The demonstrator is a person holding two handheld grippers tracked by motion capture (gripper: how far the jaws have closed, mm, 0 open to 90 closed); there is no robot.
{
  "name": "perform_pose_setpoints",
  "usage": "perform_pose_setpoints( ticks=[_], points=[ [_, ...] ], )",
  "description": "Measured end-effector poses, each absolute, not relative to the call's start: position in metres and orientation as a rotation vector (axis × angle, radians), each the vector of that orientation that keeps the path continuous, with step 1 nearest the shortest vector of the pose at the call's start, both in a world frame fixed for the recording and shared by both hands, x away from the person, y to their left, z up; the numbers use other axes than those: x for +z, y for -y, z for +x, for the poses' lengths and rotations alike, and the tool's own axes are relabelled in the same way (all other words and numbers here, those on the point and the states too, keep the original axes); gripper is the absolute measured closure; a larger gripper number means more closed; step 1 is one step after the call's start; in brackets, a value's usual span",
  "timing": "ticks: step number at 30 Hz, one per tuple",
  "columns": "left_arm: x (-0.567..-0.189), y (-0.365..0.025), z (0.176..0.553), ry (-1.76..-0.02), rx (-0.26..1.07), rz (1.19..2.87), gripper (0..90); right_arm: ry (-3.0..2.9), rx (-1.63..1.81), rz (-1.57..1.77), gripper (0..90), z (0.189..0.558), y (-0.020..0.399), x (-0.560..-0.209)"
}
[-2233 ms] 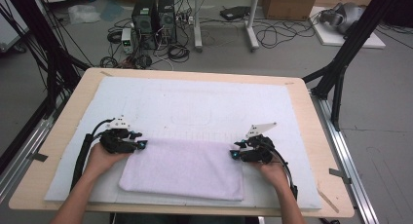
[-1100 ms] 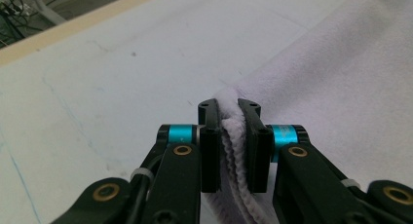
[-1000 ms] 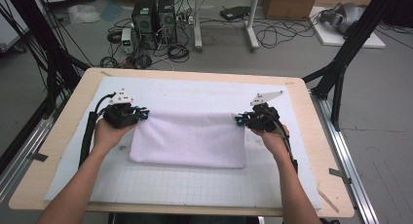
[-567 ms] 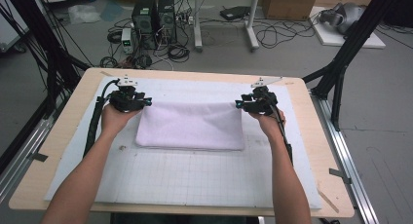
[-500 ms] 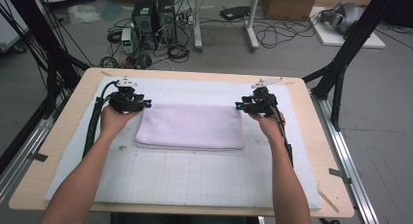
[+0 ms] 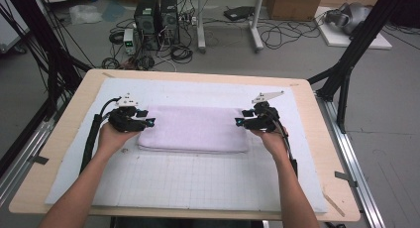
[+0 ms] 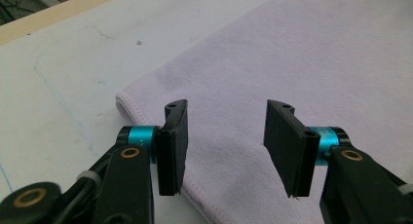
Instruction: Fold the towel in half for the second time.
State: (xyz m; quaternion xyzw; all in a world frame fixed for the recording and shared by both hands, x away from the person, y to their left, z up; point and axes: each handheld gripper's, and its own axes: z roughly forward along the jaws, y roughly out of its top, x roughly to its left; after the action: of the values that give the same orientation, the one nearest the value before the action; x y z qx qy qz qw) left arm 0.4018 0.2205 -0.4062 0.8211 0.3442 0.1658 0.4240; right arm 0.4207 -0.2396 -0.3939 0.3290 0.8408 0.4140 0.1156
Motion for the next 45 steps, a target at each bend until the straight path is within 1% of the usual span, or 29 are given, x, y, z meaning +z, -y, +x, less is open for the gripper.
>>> perform_pose_setpoints(
  ticks=[3, 5, 11, 15, 22, 32, 34, 39, 45],
  points=[
    [-0.406, -0.223, 0.395, -0.853, 0.417, 2.034, 48.7, -2.451, 1.227, 0.975, 46.2, 0.416, 0.242, -0.396],
    [-0.405, -0.224, 0.392, -0.853, 0.415, 2.031, 45.2, -2.453, 1.220, 0.982, 43.8, 0.414, 0.243, -0.398],
    [-0.401, -0.227, 0.385, -0.842, 0.400, 2.004, 40.5, -2.451, 1.241, 0.999, 30.9, 0.410, 0.243, -0.399],
    [-0.399, -0.227, 0.381, -0.828, 0.406, 2.006, 39.0, -2.453, 1.246, 0.994, 24.5, 0.404, 0.240, -0.398],
    [-0.398, -0.229, 0.370, -0.816, 0.417, 1.993, 36.7, -2.436, 1.243, 0.974, 20.5, 0.391, 0.242, -0.397],
    [-0.402, -0.237, 0.351, -0.823, 0.415, 1.960, 32.3, -2.386, 1.278, 0.983, 15.3, 0.369, 0.258, -0.398],
    [-0.403, -0.239, 0.348, -0.825, 0.420, 1.954, 31.2, -2.404, 1.253, 1.000, 12.0, 0.366, 0.259, -0.398],
    [-0.407, -0.242, 0.339, -0.828, 0.420, 1.954, 30.4, -2.366, 1.261, 0.964, 12.1, 0.354, 0.262, -0.395],
    [-0.411, -0.248, 0.330, -0.852, 0.420, 1.956, 28.7, -2.360, 1.257, 0.990, 12.1, 0.340, 0.270, -0.409]
  ],
)
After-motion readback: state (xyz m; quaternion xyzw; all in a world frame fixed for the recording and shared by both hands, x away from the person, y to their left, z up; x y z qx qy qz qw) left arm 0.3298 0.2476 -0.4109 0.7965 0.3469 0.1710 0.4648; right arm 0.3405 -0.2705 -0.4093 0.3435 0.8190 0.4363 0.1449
